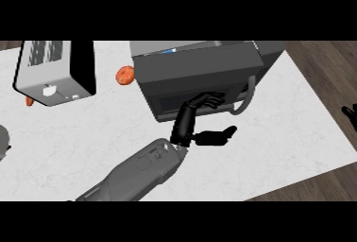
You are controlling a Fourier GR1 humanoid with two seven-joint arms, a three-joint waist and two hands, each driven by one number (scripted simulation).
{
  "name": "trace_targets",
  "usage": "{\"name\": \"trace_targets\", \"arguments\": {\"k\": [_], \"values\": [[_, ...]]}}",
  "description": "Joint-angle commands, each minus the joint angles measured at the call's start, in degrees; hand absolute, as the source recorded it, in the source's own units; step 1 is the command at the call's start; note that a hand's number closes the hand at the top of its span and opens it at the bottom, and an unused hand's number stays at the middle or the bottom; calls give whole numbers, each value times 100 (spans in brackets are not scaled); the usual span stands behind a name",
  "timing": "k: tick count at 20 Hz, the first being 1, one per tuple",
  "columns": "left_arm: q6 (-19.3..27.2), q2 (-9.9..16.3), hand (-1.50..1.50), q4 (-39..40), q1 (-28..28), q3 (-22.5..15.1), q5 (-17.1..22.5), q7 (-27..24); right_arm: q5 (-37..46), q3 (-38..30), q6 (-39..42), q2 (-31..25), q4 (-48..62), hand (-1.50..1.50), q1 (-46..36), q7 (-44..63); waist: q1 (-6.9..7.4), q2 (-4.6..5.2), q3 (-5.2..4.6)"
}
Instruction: Pick up the milk, place it into the microwave and close the microwave
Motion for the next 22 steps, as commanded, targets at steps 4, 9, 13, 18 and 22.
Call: {"name": "trace_targets", "arguments": {"k": [4,9,13,18,22], "values": [[413,1,-150,161,-499,458,618,2,798,-576,-462,-672,-273,150,-516,-26,-168,86,-22],[519,1,-150,131,-483,516,943,-224,993,-673,-622,-760,-232,150,-725,-80,-99,153,-5],[623,1,-150,174,-524,438,1129,-323,1033,-691,-652,-828,-139,150,-888,-34,-74,192,6],[599,1,-150,237,-641,422,1347,-431,1030,-731,-644,-878,-49,150,-1012,-78,-121,228,18],[584,1,-150,310,-681,337,1461,-547,1091,-705,-695,-889,10,150,-1132,-47,-125,253,24]]}}
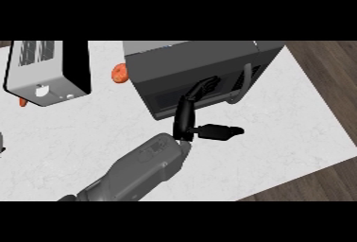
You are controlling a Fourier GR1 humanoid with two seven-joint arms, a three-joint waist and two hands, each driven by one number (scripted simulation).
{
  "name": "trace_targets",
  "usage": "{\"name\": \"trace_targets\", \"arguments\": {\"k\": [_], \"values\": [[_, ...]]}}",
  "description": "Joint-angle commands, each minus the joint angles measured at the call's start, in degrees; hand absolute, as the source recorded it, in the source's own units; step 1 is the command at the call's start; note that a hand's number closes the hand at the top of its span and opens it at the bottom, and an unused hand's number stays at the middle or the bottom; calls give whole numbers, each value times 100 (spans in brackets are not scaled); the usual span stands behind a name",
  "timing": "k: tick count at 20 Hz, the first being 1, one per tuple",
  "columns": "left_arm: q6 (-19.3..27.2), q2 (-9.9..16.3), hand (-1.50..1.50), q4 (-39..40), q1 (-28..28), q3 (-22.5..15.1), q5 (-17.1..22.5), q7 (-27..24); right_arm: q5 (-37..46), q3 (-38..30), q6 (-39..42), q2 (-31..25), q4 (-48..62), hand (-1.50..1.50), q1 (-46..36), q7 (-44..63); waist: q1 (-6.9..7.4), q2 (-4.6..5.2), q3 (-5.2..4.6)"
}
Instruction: Pick up the milk, place it into the microwave and close the microwave
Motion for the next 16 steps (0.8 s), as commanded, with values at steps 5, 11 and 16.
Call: {"name": "trace_targets", "arguments": {"k": [5,11,16], "values": [[108,3,-150,392,-451,314,343,-166,44,25,-13,-89,124,150,-275,67,-36,73,-2],[16,3,-150,441,-477,275,468,-320,-1278,429,549,696,686,-150,-192,290,82,126,29],[-11,3,-150,485,-488,215,584,-450,-1624,334,740,597,964,-150,-386,416,34,142,21]]}}
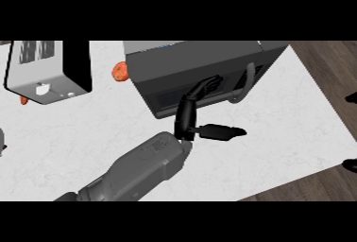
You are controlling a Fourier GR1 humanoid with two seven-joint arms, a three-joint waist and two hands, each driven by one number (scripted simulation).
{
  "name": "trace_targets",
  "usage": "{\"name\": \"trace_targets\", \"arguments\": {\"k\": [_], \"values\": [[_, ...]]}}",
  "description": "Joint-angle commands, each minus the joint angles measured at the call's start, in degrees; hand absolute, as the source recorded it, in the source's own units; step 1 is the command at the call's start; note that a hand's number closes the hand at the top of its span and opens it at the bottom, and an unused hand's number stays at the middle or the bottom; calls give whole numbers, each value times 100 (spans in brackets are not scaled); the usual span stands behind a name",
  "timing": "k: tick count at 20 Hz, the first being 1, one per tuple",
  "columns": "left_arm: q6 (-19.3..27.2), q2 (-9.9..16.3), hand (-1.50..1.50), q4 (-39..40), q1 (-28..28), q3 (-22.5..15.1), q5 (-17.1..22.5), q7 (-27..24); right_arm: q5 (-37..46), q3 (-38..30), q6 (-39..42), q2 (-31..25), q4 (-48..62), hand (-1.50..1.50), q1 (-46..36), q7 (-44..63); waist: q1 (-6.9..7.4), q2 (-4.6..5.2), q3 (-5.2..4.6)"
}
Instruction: Pick up the milk, place it into the microwave and close the microwave
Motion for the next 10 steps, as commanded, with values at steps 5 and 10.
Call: {"name": "trace_targets", "arguments": {"k": [5,10], "values": [[122,3,-150,439,-390,372,315,-77,-585,-54,400,-103,470,-150,-188,205,-73,30,-11],[52,3,-150,524,-405,287,382,-182,-803,-150,492,-226,737,-150,-443,309,2,53,-14]]}}
